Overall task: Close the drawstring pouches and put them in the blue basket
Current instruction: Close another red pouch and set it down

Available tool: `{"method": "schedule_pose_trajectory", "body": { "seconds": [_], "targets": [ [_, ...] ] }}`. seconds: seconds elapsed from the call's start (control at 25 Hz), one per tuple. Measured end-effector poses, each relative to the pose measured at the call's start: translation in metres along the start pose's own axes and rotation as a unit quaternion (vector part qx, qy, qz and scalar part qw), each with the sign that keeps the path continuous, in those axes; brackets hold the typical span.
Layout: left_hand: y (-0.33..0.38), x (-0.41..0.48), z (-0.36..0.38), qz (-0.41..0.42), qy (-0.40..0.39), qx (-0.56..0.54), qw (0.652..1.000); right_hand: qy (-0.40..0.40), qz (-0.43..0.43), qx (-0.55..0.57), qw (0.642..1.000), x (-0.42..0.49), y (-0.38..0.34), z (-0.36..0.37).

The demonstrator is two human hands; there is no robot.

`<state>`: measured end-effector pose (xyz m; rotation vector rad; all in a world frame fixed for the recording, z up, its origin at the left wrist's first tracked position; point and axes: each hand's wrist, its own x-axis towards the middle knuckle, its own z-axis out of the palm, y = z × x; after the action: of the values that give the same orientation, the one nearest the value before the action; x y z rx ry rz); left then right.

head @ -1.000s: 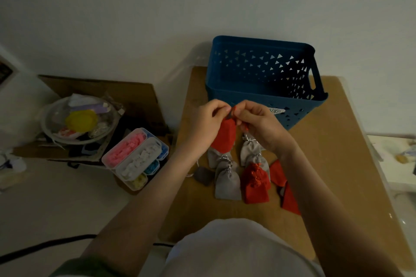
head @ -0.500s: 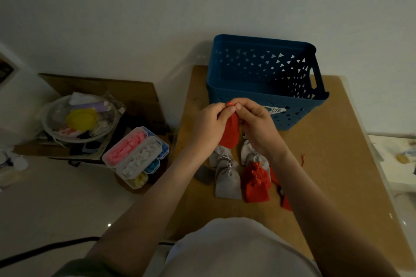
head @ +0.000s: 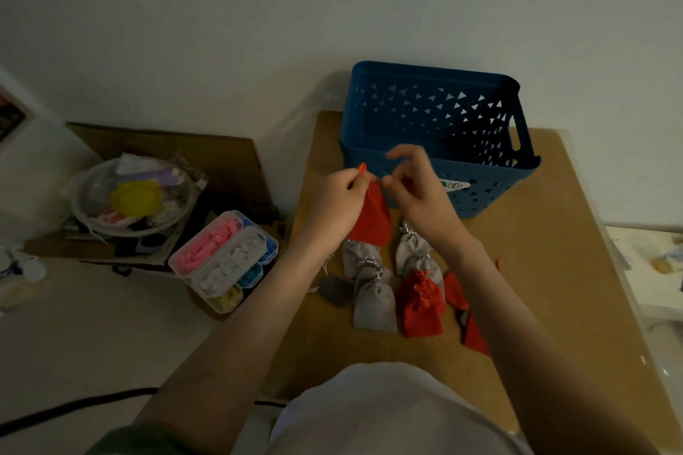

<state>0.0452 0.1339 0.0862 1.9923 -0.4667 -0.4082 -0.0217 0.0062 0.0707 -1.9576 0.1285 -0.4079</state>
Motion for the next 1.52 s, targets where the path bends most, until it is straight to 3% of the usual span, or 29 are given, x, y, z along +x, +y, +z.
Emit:
{"method": "schedule_pose_trajectory", "body": {
  "seconds": [0.12, 0.24, 0.36, 0.48, 0.56, 0.72, 0.92, 1.04, 1.28, 1.52],
  "targets": [
    [-0.008, 0.002, -0.002, 0.05, 0.023, 0.039, 0.998, -0.016, 0.045, -0.065, 0.997, 0.006, -0.003, -0.006],
    [-0.012, 0.005, -0.007, 0.082, 0.032, -0.06, 0.994, -0.048, 0.063, -0.121, 0.989, 0.007, 0.001, -0.008],
    [-0.007, 0.005, -0.012, 0.1, -0.035, -0.129, 0.986, -0.029, 0.082, -0.07, 0.994, 0.002, 0.007, -0.011],
    [-0.003, 0.001, -0.014, 0.048, -0.139, -0.252, 0.956, -0.026, 0.093, -0.087, 0.992, 0.004, 0.011, -0.017],
    [-0.006, 0.001, -0.012, 0.047, -0.163, -0.257, 0.951, -0.015, 0.099, -0.096, 0.99, 0.006, 0.011, -0.02],
    [-0.006, 0.004, -0.011, 0.03, -0.127, -0.23, 0.964, 0.028, 0.139, -0.083, 0.986, 0.004, 0.007, -0.021],
    [-0.005, 0.005, -0.003, 0.027, -0.103, -0.155, 0.982, 0.023, 0.185, 0.19, 0.964, 0.002, -0.012, -0.021],
    [-0.004, 0.006, 0.002, 0.012, -0.082, -0.161, 0.983, -0.017, 0.174, 0.242, 0.954, 0.002, -0.015, -0.018],
    [-0.005, 0.006, 0.003, -0.025, -0.058, -0.191, 0.979, -0.097, 0.094, 0.175, 0.975, -0.003, -0.013, -0.013],
    [-0.003, 0.001, 0.008, 0.001, 0.007, -0.146, 0.989, -0.029, 0.091, 0.133, 0.987, -0.001, -0.012, -0.002]
  ]
}}
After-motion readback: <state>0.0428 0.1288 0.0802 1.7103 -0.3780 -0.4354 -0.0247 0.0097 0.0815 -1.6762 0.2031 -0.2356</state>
